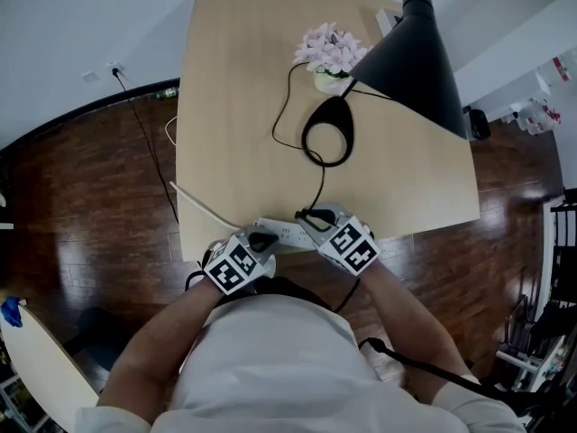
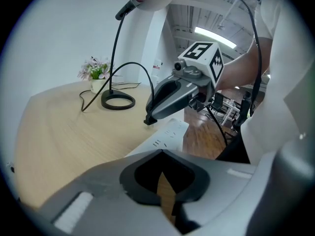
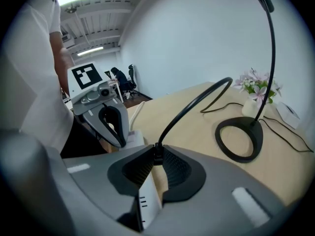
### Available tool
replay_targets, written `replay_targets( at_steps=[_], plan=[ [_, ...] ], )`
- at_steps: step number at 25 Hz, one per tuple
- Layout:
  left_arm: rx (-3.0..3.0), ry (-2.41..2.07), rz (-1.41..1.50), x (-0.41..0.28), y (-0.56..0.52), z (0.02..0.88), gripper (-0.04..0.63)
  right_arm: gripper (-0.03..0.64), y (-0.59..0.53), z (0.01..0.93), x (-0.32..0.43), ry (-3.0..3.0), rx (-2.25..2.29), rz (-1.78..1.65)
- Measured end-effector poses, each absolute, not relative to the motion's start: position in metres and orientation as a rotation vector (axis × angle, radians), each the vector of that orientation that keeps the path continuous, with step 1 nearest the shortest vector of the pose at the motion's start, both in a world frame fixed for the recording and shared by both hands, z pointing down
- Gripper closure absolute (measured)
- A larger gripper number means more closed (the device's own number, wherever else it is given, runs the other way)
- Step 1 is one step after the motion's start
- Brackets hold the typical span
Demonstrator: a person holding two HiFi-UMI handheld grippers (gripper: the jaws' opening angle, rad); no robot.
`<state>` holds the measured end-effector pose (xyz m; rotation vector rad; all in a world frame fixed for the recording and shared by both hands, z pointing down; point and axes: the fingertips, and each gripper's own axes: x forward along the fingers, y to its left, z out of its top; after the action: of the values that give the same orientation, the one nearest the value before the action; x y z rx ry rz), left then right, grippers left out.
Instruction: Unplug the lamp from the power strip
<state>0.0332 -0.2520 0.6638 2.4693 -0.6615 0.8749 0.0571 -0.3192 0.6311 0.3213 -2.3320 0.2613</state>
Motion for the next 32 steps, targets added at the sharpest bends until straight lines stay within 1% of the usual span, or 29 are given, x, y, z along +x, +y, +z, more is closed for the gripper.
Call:
replay_targets(
  at_steps=[6,17,18,20,24,28,32],
  plan=[
    [2.46,-0.669,0.874,0.032,-0.251,0.665,0.595,0.557,-0.326,0.659,0.074,-2.292,0.339,0.32],
    [2.443,-0.666,0.869,0.029,-0.251,0.668,0.595,0.554,-0.326,0.664,0.075,-2.305,0.357,0.352],
    [2.441,-0.668,0.867,0.029,-0.251,0.669,0.595,0.547,-0.326,0.666,0.075,-2.299,0.363,0.358],
    [2.446,-0.67,0.867,0.029,-0.251,0.666,0.595,0.492,-0.326,0.667,0.077,-2.284,0.389,0.396],
    [2.447,-0.654,0.883,0.029,-0.254,0.662,0.594,0.451,-0.329,0.669,0.089,-2.255,0.485,0.502],
    [2.44,-0.635,0.894,0.026,-0.253,0.659,0.594,0.434,-0.325,0.663,0.108,-2.234,0.617,0.618],
    [2.467,-0.646,0.813,0.021,-0.257,0.644,0.594,0.425,-0.318,0.651,0.127,-2.237,0.757,0.717]
  ],
)
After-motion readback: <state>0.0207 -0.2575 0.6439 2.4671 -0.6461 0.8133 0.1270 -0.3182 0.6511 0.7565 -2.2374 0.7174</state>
